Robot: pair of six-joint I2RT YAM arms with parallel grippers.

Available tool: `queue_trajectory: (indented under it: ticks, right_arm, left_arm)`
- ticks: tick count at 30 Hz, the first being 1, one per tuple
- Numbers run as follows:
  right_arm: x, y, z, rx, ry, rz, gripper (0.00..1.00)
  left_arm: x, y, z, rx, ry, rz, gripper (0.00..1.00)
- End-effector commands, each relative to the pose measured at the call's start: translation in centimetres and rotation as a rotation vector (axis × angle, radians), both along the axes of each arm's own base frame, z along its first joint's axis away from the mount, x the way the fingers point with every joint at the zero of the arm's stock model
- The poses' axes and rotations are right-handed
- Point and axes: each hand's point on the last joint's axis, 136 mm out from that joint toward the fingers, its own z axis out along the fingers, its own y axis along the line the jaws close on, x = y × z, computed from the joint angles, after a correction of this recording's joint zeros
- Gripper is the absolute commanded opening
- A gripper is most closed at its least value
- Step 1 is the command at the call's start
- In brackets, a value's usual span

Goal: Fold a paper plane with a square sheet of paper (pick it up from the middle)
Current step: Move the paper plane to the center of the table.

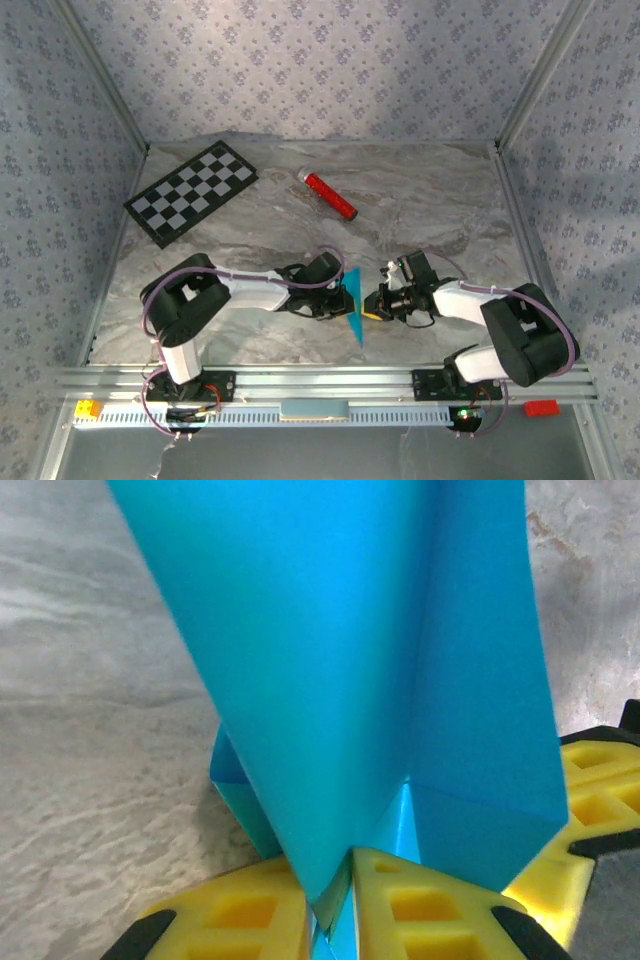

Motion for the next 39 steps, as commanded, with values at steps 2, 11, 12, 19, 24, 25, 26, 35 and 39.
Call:
queue_trajectory:
  ticks: [2, 11, 12, 19, 24, 25, 26, 35, 39]
  right_arm:
    - [-0.7, 0.3, 0.2, 0.026, -0.008, 0.033, 0.08]
    - [-0.5, 0.1, 0.2, 0.018, -0.007, 0.022, 0.08]
    - [-0.4, 0.0, 0.3, 0.011, -0.014, 0.015, 0.08]
    - [1.2, -2.0, 1.4, -0.076, -0.070, -0.070, 0.11]
    - [2.2, -2.6, 2.4, -0.124, -0.113, -0.087, 0.12]
    - [2.5, -2.5, 2.6, -0.122, -0.121, -0.088, 0.12]
    - [2.7, -2.4, 2.8, -0.119, -0.124, -0.089, 0.13]
    - [3.8, -1.8, 3.9, -0.114, -0.152, -0.093, 0.13]
    - [3.8, -1.6, 3.6, -0.113, -0.140, -0.085, 0.13]
  left_arm:
    - [-0.1, -1.7, 1.1, -0.058, 0.001, -0.023, 0.16]
    - [0.5, -1.3, 1.7, -0.057, -0.032, -0.004, 0.07]
    - [0.6, -0.9, 1.7, -0.038, -0.040, 0.001, 0.04]
    - [1.8, 6.4, 3.0, 0.377, -0.120, -0.003, 0.00]
    - [2.5, 10.8, 4.8, 0.616, -0.152, -0.043, 0.00]
    - [2.6, 11.2, 4.9, 0.633, -0.155, -0.043, 0.00]
    - [2.7, 11.6, 4.9, 0.647, -0.156, -0.044, 0.00]
    - [2.2, 12.5, 3.5, 0.694, -0.117, -0.060, 0.00]
    - [2.3, 12.1, 3.3, 0.678, -0.119, -0.062, 0.00]
